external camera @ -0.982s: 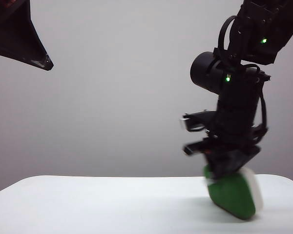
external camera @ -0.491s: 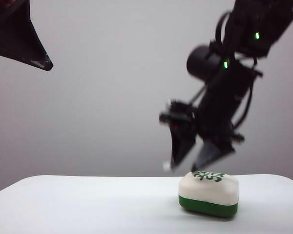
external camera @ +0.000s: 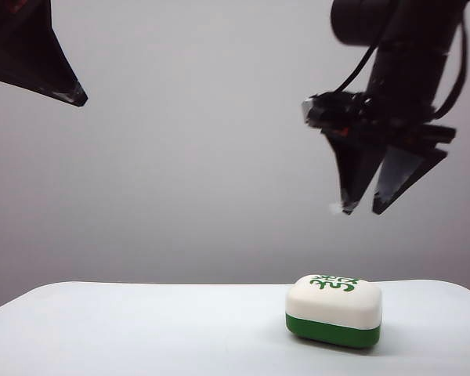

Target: Pick up the foam mahjong on the table and turn it over.

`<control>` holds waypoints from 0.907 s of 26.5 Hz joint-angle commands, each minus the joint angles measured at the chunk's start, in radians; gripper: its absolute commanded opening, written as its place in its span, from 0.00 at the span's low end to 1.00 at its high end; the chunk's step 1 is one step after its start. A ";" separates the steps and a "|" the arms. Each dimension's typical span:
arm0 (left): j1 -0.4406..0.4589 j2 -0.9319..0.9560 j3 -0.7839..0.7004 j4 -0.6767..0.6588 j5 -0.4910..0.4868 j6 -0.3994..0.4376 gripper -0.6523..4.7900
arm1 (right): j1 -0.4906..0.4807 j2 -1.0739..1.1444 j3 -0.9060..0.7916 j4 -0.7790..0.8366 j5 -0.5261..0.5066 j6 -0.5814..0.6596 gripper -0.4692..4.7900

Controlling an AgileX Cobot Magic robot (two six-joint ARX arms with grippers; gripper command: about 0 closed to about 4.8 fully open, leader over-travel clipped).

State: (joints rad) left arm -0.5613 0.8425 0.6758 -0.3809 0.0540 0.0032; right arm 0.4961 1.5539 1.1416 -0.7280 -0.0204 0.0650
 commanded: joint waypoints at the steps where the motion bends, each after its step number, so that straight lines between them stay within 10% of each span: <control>1: 0.001 -0.002 0.007 0.017 -0.063 0.047 0.11 | 0.003 -0.073 -0.052 0.000 0.000 0.000 0.46; 8: 0.083 -0.032 0.004 0.047 -0.042 0.101 0.11 | -0.039 -0.254 -0.223 0.100 0.014 0.075 0.24; 17: 0.511 -0.149 -0.089 0.135 0.272 -0.019 0.11 | -0.185 -0.629 -0.433 0.237 -0.071 0.101 0.08; 24: 0.466 -0.286 -0.115 0.137 0.175 -0.011 0.11 | -0.210 -0.879 -0.549 0.428 -0.079 0.141 0.08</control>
State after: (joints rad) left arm -0.0883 0.5861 0.5606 -0.2646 0.2756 -0.0132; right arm 0.2867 0.6937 0.5980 -0.3431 -0.1047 0.1982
